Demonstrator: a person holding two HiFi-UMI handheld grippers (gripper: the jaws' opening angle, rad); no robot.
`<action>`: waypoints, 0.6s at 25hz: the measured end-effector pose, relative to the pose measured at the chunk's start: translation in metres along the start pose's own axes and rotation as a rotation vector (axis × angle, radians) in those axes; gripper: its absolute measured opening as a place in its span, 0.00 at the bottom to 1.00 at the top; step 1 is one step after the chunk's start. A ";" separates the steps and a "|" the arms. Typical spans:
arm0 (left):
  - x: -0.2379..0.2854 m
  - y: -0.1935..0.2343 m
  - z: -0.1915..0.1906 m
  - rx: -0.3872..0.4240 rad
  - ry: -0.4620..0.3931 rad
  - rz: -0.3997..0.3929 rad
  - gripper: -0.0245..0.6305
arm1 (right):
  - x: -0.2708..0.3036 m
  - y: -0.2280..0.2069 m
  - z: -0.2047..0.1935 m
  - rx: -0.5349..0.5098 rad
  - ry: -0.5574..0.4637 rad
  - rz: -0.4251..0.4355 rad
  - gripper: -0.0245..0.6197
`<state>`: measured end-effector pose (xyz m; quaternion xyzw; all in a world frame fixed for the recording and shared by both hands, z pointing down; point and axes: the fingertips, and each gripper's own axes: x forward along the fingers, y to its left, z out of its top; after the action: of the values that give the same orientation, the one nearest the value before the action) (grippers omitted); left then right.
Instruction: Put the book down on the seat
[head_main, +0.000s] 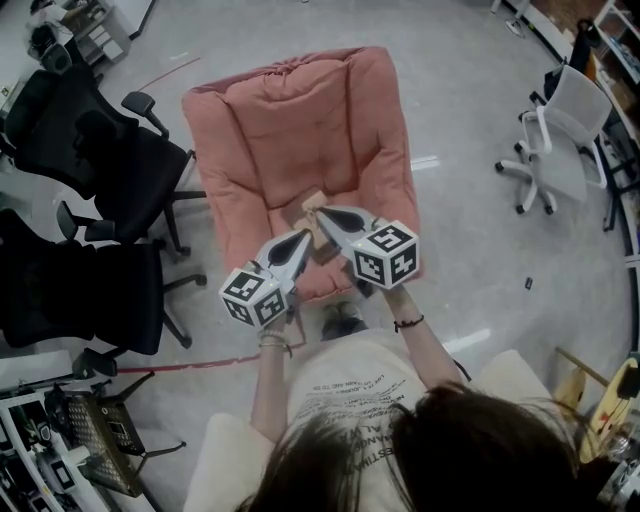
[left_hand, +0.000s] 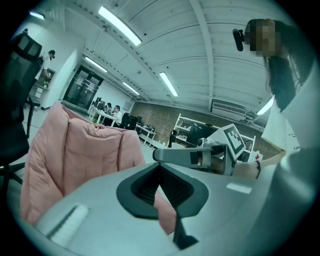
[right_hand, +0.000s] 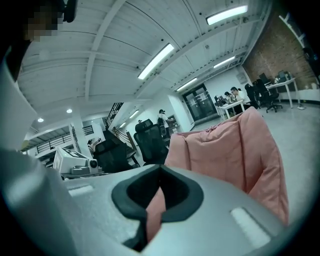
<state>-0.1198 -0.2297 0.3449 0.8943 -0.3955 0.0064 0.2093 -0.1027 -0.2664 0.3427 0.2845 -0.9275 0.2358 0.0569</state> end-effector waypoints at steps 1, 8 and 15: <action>0.000 0.000 0.000 0.000 -0.001 0.001 0.02 | 0.000 0.001 0.000 0.001 0.000 0.004 0.04; -0.002 0.001 -0.003 -0.007 0.002 0.010 0.02 | -0.003 0.001 -0.002 0.017 0.000 0.016 0.04; -0.002 0.000 -0.006 -0.015 0.010 -0.003 0.02 | -0.005 0.001 -0.003 0.021 0.004 0.017 0.04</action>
<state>-0.1199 -0.2264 0.3498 0.8932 -0.3932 0.0077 0.2178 -0.0997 -0.2617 0.3441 0.2766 -0.9273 0.2464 0.0538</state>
